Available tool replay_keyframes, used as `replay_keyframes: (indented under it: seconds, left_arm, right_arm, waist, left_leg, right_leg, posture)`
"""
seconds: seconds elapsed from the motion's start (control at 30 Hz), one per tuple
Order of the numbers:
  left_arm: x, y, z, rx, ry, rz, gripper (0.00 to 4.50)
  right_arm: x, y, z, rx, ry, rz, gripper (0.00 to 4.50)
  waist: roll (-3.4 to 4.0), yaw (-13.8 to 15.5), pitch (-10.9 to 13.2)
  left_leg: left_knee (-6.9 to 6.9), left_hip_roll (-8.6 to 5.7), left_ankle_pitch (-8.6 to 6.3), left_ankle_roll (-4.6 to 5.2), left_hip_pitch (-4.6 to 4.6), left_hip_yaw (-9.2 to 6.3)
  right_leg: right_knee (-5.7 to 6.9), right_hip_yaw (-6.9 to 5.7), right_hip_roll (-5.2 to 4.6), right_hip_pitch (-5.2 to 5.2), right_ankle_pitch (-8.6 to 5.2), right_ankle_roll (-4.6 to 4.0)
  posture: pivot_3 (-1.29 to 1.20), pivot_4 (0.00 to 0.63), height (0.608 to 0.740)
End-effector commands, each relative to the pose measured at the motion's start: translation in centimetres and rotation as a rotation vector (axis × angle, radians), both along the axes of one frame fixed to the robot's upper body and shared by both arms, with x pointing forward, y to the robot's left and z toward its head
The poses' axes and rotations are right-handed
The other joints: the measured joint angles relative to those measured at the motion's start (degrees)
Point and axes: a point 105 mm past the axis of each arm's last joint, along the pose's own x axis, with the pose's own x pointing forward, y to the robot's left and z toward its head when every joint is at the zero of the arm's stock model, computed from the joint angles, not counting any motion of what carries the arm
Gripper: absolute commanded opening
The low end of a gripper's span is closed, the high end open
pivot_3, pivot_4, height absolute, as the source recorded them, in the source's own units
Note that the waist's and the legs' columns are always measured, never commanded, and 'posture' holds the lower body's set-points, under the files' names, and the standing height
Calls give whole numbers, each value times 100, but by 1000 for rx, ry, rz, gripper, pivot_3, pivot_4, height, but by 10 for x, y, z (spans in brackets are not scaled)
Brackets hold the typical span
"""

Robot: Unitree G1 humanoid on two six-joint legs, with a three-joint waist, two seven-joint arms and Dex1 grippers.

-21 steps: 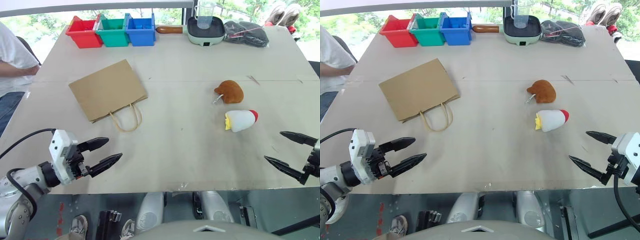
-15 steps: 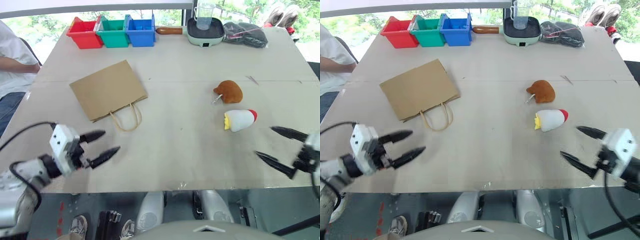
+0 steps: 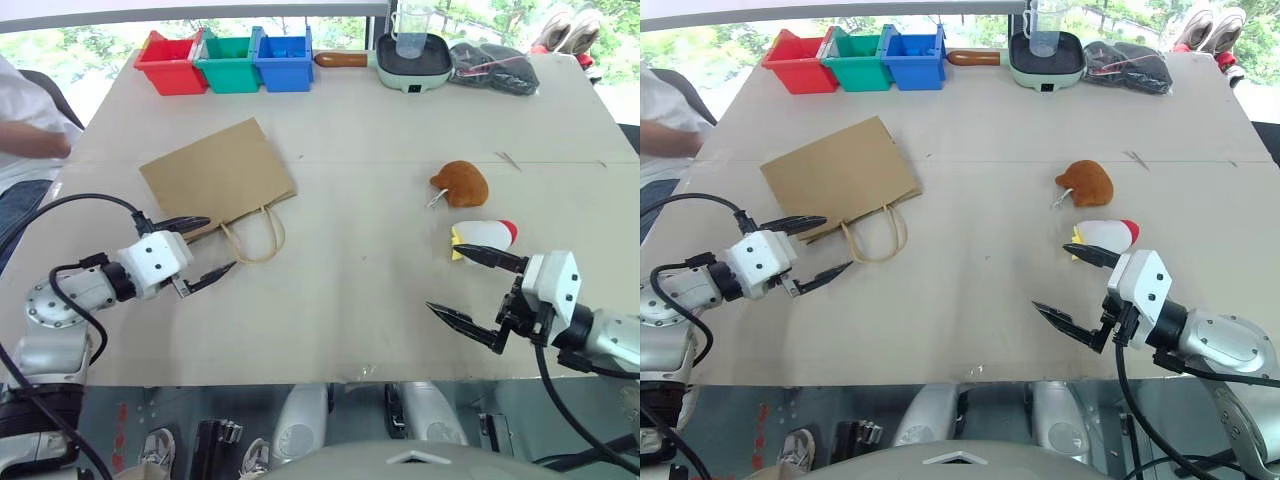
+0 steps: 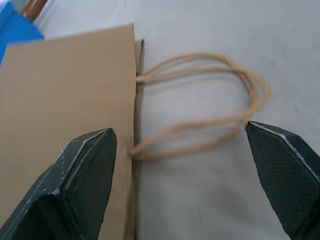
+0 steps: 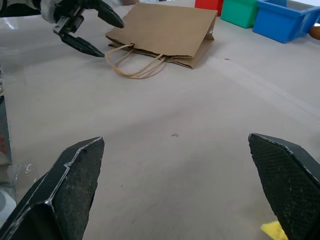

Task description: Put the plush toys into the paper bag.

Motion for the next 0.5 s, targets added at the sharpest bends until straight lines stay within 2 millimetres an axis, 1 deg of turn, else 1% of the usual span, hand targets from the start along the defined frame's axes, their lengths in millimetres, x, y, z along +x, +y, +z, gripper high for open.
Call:
replay_keyframes:
  seconds: [0.03,0.1,0.13,0.17,0.27,0.3,0.33,0.4,0.43,0.5]
  left_arm:
    - [11,-16,6,92,-95,-61,4427]
    - [14,-23,2,133,-103,-90,4427]
    - [15,-26,1,140,-103,-105,3916]
    - [16,-28,1,137,-104,-109,3661]
    - [17,-35,2,91,-93,-121,2194]
    - [17,-37,2,73,-83,-126,1640]
    - [15,-41,2,18,-51,-131,1221]
    - [13,-49,5,-137,30,-122,194]
    - [11,-56,9,-246,81,-120,0]
    - [7,-68,19,-404,156,-133,0]
  right_arm:
    - [-4,6,5,-4,-45,2,4500]
    - [-3,5,4,-8,-52,-12,4500]
    - [-3,6,4,-8,-53,-17,4500]
    - [-2,6,4,-6,-55,-24,4500]
    - [0,6,2,-6,-57,-49,4500]
    - [0,6,1,-9,-59,-57,4500]
    - [0,7,0,-1,-45,-61,4500]
    - [4,6,-3,20,-13,-86,3998]
    - [7,5,-4,29,-5,-99,3584]
    - [14,5,-3,37,-20,-128,2856]
  waist:
    - [-1,2,0]
    - [0,1,0]
    - [0,-7,0]
    - [0,-21,0]
    - [0,-26,1]
    - [0,-24,0]
    - [1,-20,1]
    - [1,-19,1]
    - [1,-18,1]
    - [1,-19,1]
  left_leg:
    - [10,-3,0,0,-2,-4]
    - [17,-7,0,0,-1,-5]
    - [21,-7,0,0,1,-3]
    - [23,-7,0,0,3,-2]
    - [25,-5,0,0,9,1]
    - [28,-4,0,0,9,0]
    - [31,-2,0,0,8,-2]
    - [36,-1,0,0,6,-2]
    - [42,0,0,0,2,-3]
    - [50,2,0,1,-3,-5]
  right_leg:
    - [10,-3,2,-1,0,0]
    - [21,-4,5,-1,0,0]
    - [31,-2,4,-2,0,0]
    - [36,0,5,-2,-1,1]
    - [44,3,7,-2,-1,0]
    - [46,2,8,-2,-1,0]
    - [47,1,9,-1,-1,0]
    - [49,0,8,-1,-1,0]
    - [50,-1,7,-1,-1,1]
    - [50,-1,5,0,0,1]
  posture:
    - [0,150,740]
    - [0,150,740]
    - [0,150,740]
    - [0,150,740]
    - [0,150,740]
    - [0,150,740]
    - [0,150,740]
    - [0,150,740]
    - [0,150,740]
    - [0,150,740]
